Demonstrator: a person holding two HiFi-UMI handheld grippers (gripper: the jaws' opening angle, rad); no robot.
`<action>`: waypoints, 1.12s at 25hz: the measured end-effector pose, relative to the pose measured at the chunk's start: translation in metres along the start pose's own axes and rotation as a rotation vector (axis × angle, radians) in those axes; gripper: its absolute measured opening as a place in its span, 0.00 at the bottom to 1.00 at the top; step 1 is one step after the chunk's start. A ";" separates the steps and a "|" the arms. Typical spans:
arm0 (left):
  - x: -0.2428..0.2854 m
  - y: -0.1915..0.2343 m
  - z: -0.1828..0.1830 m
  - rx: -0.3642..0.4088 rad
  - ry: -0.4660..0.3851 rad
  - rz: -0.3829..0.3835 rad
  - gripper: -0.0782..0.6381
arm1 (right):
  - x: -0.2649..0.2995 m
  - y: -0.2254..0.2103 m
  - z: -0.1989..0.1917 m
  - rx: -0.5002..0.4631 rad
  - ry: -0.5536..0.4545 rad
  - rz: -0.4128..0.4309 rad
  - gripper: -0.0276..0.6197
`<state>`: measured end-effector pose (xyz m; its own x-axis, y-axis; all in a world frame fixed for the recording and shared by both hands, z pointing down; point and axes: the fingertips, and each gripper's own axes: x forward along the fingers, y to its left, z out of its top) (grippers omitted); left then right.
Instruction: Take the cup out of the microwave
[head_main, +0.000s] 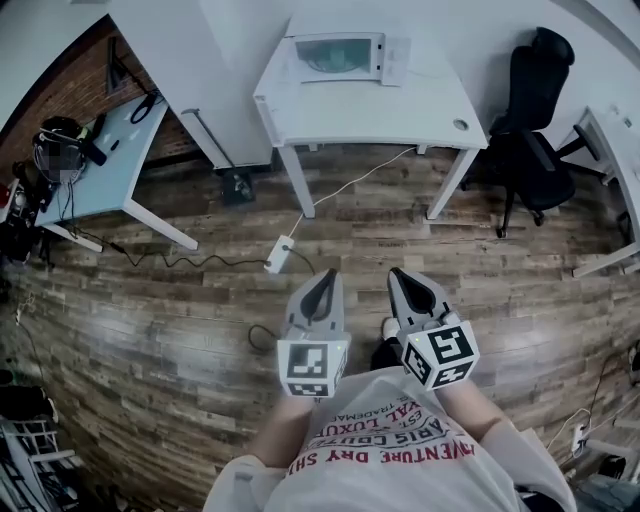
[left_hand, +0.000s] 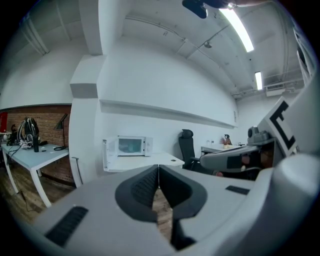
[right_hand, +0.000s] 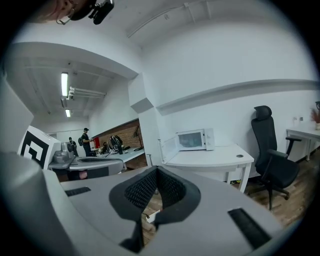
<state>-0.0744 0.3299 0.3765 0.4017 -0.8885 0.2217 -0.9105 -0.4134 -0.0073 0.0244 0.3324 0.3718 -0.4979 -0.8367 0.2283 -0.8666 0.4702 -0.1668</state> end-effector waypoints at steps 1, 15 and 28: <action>0.014 -0.002 0.005 -0.004 0.000 0.005 0.12 | 0.007 -0.013 0.005 0.003 0.003 0.008 0.05; 0.210 -0.040 0.065 -0.044 -0.026 0.027 0.12 | 0.079 -0.179 0.063 -0.035 0.022 0.075 0.05; 0.328 -0.006 0.063 -0.044 0.029 -0.015 0.12 | 0.171 -0.257 0.069 -0.002 0.047 0.016 0.05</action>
<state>0.0688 0.0289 0.3882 0.4127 -0.8760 0.2496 -0.9082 -0.4167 0.0391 0.1639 0.0488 0.3871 -0.5124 -0.8151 0.2705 -0.8587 0.4838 -0.1688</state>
